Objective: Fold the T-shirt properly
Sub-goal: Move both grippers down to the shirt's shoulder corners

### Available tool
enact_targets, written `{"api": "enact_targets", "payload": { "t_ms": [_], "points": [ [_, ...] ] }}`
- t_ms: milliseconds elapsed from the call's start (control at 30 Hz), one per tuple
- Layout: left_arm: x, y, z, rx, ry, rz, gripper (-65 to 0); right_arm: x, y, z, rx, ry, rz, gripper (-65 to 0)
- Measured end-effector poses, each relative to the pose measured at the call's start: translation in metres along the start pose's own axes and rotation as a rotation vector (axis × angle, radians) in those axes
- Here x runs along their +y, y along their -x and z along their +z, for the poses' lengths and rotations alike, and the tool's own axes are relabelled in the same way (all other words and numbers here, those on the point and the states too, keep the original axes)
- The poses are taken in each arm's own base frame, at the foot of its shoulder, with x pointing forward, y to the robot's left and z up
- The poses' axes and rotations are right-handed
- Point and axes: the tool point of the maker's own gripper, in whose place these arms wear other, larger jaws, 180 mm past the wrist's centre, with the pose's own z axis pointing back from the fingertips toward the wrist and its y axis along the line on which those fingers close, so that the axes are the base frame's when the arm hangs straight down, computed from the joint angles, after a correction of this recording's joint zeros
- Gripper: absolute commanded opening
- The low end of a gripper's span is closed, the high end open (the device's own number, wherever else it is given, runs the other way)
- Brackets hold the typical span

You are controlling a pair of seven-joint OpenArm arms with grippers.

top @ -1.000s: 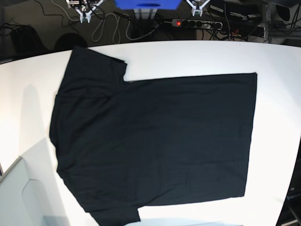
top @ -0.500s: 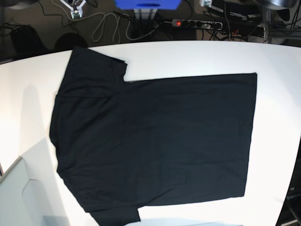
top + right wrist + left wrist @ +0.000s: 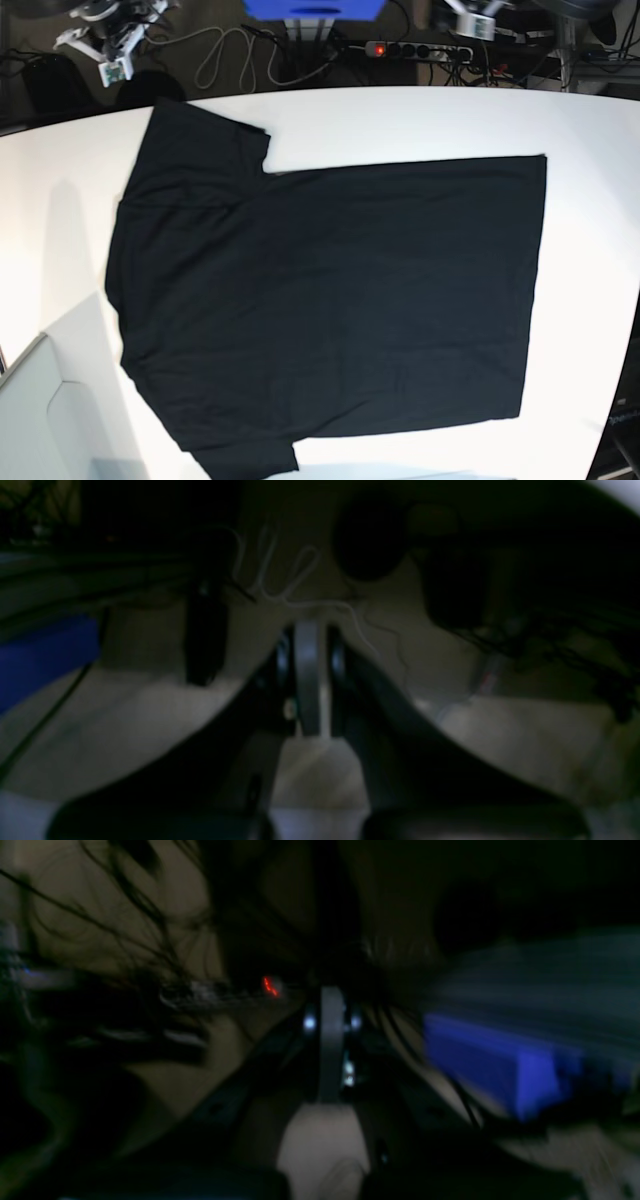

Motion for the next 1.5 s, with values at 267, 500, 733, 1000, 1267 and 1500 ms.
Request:
{"api": "enact_targets", "payload": {
  "t_ms": [267,500,733,1000,1267,1500],
  "points": [
    [0.042,-0.093,0.04,-0.26,-0.185,-0.007,-64.1,-0.003,-0.024,-0.011,-0.052,0.008,-0.017,-64.4],
    [0.081,-0.127,0.032,-0.303,-0.308,0.032,-44.0,0.008,-0.056,-0.015,-0.148,-0.074,0.054,-49.4],
    [0.115,-0.163,0.024,-0.328,-0.405,0.11,-43.8,0.006,-0.076,-0.015,-0.205,-0.105,0.152,-26.6],
    [0.146,-0.185,-0.001,-0.339,-0.437,0.223,-43.6,0.003,-0.089,-0.017,-0.24,-0.094,0.154,-26.9],
    [0.171,-0.173,-0.042,-0.287,-0.434,0.337,-40.5,0.003,-0.089,-0.017,-0.236,-0.091,0.156,-26.9],
    [0.162,-0.169,-0.075,-0.246,-0.326,0.324,-40.4,0.002,-0.087,-0.02,-0.229,-0.093,0.152,-26.9]
  ]
}}
